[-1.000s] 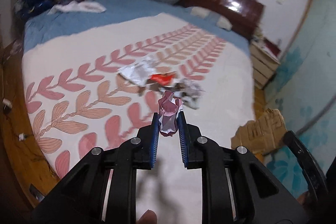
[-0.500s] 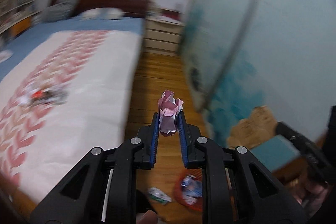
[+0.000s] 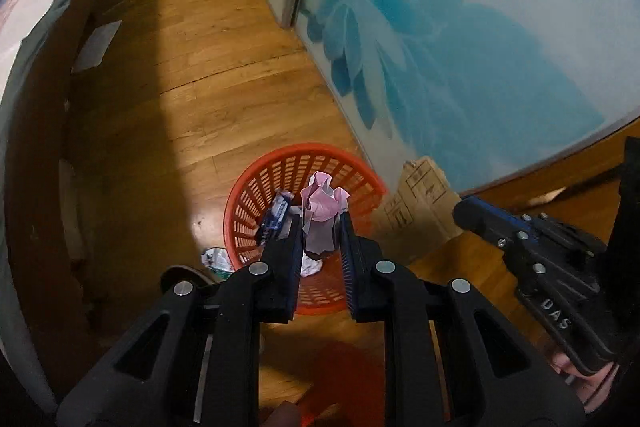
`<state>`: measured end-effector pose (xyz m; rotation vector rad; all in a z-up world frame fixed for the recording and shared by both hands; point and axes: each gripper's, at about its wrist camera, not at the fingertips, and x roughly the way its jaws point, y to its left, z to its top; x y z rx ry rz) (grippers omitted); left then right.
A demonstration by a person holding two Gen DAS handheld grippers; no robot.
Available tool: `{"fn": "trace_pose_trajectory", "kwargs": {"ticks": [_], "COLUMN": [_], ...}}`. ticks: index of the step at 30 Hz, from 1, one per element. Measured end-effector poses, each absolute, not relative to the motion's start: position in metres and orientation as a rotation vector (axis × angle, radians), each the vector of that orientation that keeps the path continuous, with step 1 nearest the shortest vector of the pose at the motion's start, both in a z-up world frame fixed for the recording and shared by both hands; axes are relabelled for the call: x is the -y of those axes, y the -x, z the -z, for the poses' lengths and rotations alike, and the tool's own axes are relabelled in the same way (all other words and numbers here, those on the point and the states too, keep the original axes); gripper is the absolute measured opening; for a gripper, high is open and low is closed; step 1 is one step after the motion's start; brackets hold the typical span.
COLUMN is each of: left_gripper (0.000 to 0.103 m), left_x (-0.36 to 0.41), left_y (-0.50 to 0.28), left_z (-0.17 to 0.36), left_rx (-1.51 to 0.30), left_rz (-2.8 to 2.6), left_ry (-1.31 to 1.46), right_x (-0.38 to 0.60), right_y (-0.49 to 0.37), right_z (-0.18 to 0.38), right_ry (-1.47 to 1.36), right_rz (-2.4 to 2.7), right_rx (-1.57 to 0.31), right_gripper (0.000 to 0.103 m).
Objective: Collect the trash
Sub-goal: 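Open both tools over the red basket, dropping cardboard and tissue, then move both tools back toward the trash on the bed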
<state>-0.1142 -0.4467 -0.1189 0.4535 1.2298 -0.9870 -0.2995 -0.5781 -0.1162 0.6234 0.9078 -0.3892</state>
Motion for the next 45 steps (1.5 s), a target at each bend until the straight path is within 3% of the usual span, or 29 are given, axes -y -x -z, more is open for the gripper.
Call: {"fn": "trace_pose_trajectory", "kwargs": {"ticks": [11,13,15,16,17,18,19,27,33,45], "left_gripper": [0.018,0.028,0.081,0.083,0.083,0.083,0.083,0.083,0.083,0.083], "left_x": [0.455,0.455,0.453,0.451,0.447,0.445,0.443,0.409,0.349,0.117], "left_y": [0.119,0.119,0.115,0.114,0.112,0.11,0.109,0.092,0.065,-0.032], "left_z": [0.128,0.125,0.122,0.12,0.116,0.113,0.112,0.087,0.032,-0.067], "left_rx": [-1.233,-1.222,-1.202,-1.188,-1.172,-1.167,-1.165,-1.072,-0.888,-0.657], "left_rz": [0.994,0.989,0.964,0.952,0.943,0.942,0.937,0.867,0.738,0.293], "left_ry": [-0.51,-0.501,-0.487,-0.478,-0.463,-0.448,-0.438,-0.331,-0.222,0.011], "right_x": [0.564,0.564,0.564,0.563,0.563,0.561,0.562,0.549,0.528,0.409], "right_y": [0.268,0.263,0.263,0.263,0.264,0.266,0.268,0.26,0.246,0.115], "right_z": [0.146,0.144,0.143,0.141,0.139,0.135,0.132,0.101,0.081,0.015], "right_ry": [-0.654,-0.648,-0.636,-0.628,-0.625,-0.625,-0.621,-0.576,-0.54,-0.353], "right_rz": [0.416,0.426,0.443,0.454,0.463,0.474,0.481,0.469,0.409,0.134], "right_rx": [-0.936,-0.935,-0.946,-0.947,-0.942,-0.914,-0.901,-0.853,-0.83,-0.753], "right_gripper": [0.006,0.007,0.011,0.027,0.056,0.068,0.071,0.071,0.071,0.071]}}
